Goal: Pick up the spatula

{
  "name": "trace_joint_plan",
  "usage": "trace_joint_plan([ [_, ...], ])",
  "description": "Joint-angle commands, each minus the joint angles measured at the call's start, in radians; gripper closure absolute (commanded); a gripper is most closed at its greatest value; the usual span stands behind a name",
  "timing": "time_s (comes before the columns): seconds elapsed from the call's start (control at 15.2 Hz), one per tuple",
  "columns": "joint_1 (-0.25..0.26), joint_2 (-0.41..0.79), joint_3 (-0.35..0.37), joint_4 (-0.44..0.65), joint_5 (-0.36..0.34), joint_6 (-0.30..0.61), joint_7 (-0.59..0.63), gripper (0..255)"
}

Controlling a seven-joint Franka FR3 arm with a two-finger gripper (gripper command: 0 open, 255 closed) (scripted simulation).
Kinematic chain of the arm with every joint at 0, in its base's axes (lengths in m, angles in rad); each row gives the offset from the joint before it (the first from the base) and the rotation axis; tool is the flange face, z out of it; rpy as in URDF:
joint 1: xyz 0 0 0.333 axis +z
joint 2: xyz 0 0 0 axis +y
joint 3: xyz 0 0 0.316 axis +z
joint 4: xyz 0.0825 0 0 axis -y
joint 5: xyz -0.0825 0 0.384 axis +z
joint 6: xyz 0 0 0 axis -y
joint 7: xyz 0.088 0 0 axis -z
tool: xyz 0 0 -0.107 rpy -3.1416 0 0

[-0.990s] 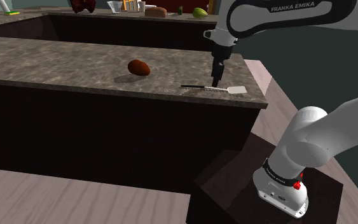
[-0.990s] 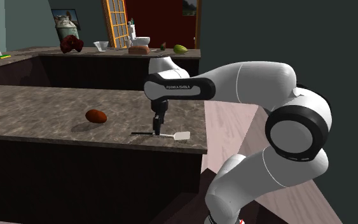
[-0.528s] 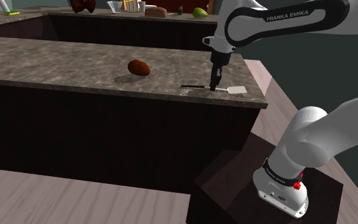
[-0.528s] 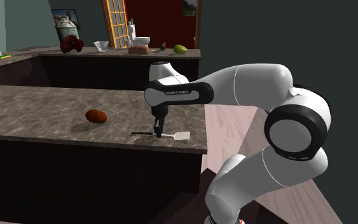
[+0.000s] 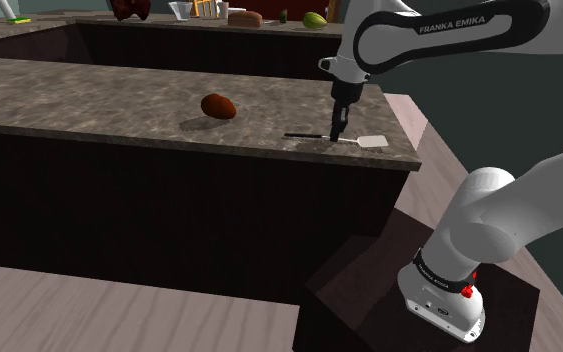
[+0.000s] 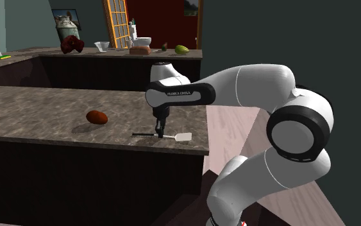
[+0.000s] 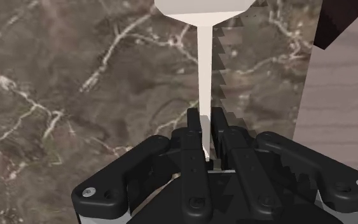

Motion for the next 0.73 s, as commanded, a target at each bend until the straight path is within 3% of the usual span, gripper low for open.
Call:
trace_joint_plan([
  [0.0, 0.000, -0.001, 0.001, 0.014, 0.000, -0.015, 0.000, 255],
  [0.66, 0.003, -0.001, 0.006, 0.148, 0.004, -0.149, 0.003, 255],
])
